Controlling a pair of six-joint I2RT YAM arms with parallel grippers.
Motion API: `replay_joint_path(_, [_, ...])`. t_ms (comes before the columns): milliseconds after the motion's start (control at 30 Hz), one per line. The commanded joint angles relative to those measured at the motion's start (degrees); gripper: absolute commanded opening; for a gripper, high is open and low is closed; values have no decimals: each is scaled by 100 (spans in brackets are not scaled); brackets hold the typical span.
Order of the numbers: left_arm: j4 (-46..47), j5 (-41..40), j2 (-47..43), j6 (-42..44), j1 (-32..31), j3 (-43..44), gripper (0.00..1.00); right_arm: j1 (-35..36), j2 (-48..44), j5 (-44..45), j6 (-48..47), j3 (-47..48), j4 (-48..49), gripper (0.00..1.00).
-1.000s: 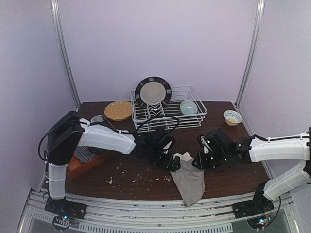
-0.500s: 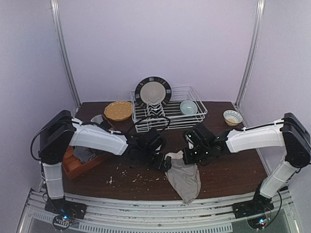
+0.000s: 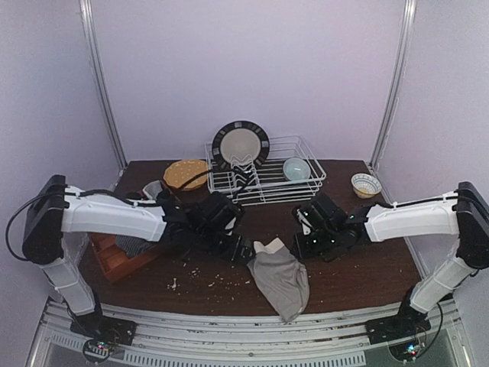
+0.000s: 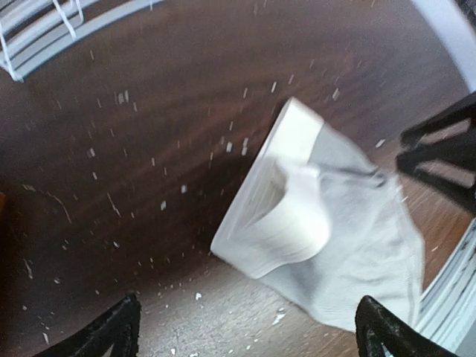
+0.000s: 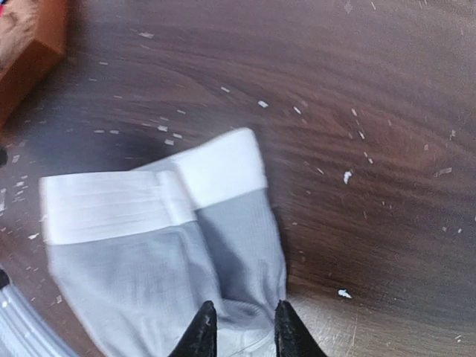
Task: Roll the underwear
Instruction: Smooth out the underwear at the center of the board.
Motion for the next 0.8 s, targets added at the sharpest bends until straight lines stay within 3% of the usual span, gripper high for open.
replay_joint_path(0, [821, -289, -521, 83, 37, -380, 98, -8, -451, -365, -173, 39, 14, 29])
replay_joint_path(100, [1516, 233, -666, 368, 55, -604, 97, -9, -449, -567, -156, 16, 68, 31])
replay_joint_path(167, [1477, 467, -574, 424, 55, -488, 88, -10, -344, -722, -134, 16, 93, 32])
replay_joint_path(233, [1391, 909, -354, 497, 55, -213, 69, -12, -247, -855, -89, 16, 169, 32])
replay_joint_path(400, [1262, 1893, 490, 424, 20, 598, 4, 18, -314, -1030, 92, -160, 477, 20])
replay_joint_path(433, [1162, 1914, 666, 393, 20, 726, 0, 56, -355, -1099, 123, -244, 599, 18])
replay_joint_path(633, [747, 1407, 1318, 181, 133, 914, 0, 371, -88, -1411, 165, -645, 895, 13])
replay_joint_path(767, [793, 1398, 1617, 83, 239, 892, 0, 416, 67, -1171, 286, -845, 895, 10])
